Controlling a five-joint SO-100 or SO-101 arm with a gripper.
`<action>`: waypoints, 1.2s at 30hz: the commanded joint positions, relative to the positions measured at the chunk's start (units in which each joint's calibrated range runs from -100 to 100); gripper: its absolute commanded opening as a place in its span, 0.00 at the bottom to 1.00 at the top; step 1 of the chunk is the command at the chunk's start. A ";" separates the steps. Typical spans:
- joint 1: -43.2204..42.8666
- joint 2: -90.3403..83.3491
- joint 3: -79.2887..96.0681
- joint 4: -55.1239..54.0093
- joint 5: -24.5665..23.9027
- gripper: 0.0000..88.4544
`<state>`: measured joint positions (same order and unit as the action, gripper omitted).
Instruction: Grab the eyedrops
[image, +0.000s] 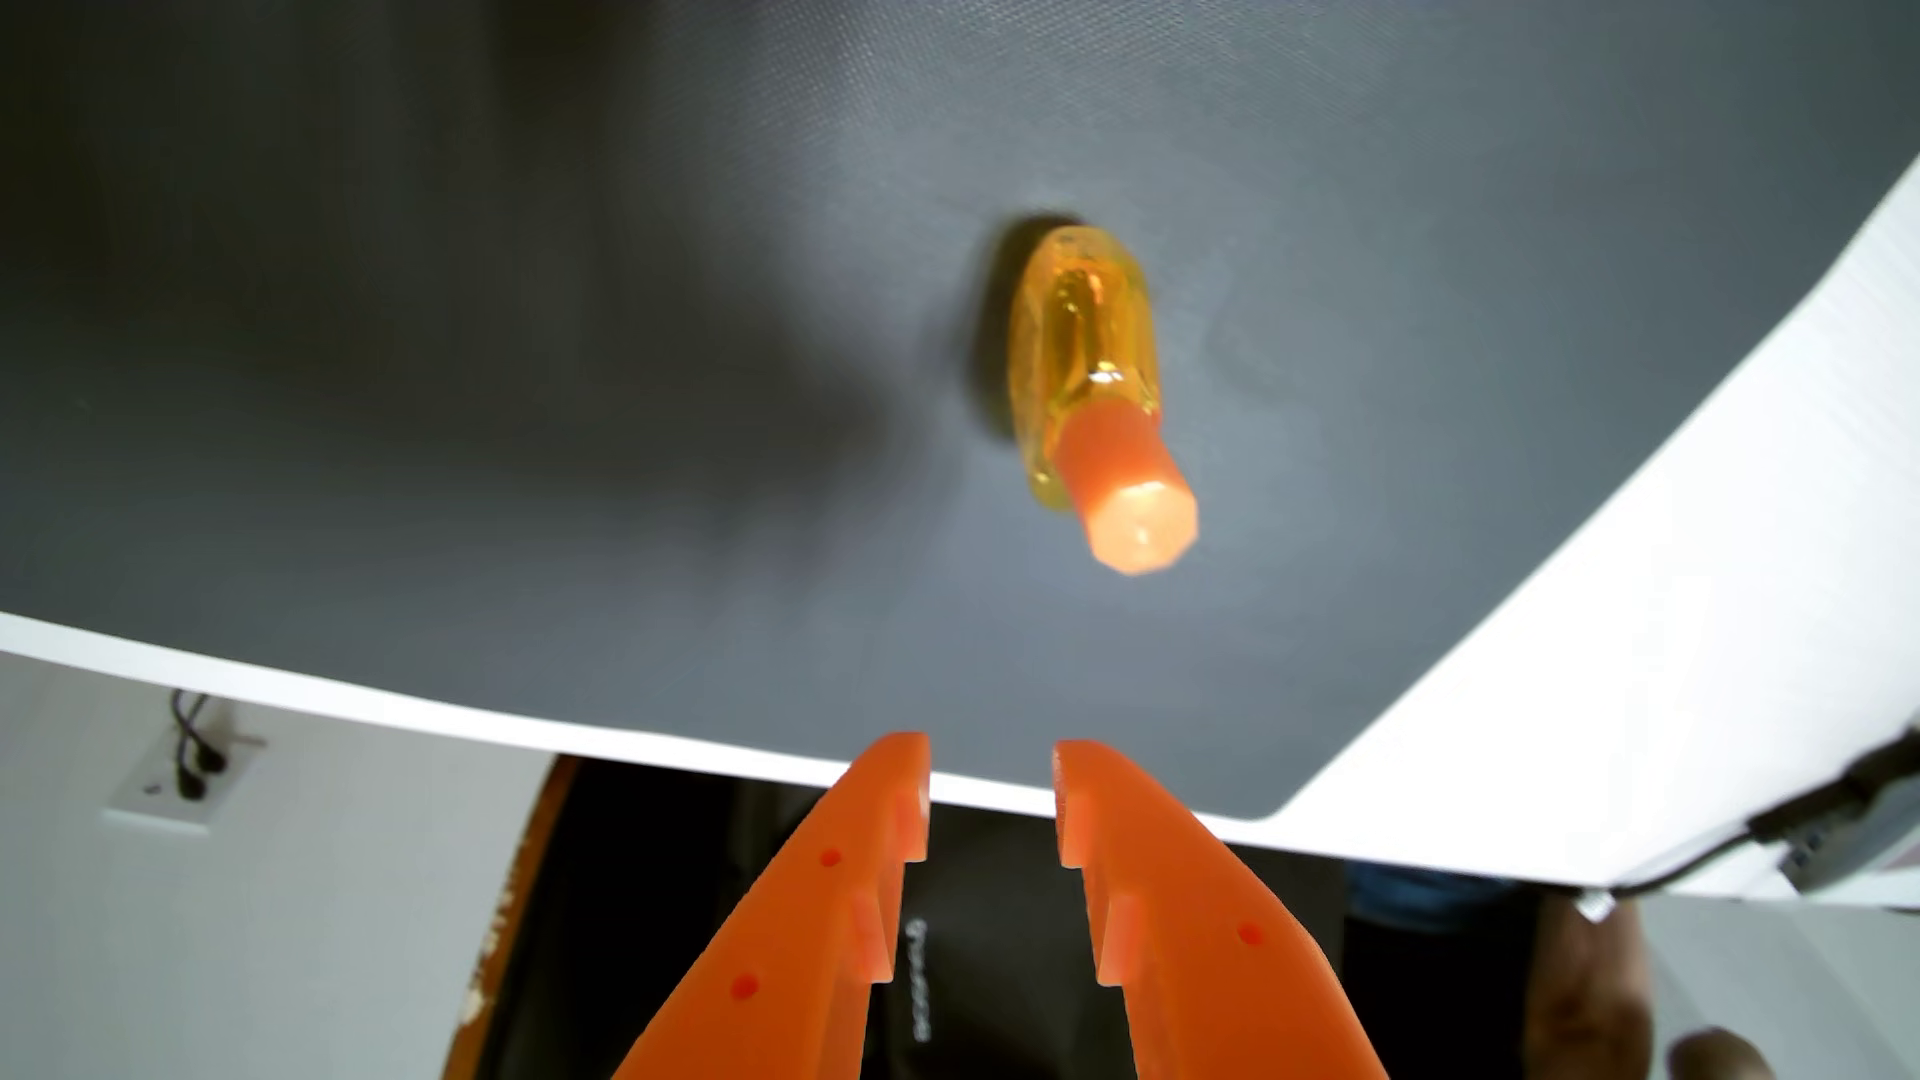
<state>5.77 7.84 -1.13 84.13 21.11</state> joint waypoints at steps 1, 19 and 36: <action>-0.61 0.86 -2.88 -0.06 0.12 0.09; -2.78 4.09 -2.34 -2.57 -0.36 0.19; -3.44 17.17 -6.03 -3.78 -0.77 0.21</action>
<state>2.92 25.14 -4.92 80.38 20.69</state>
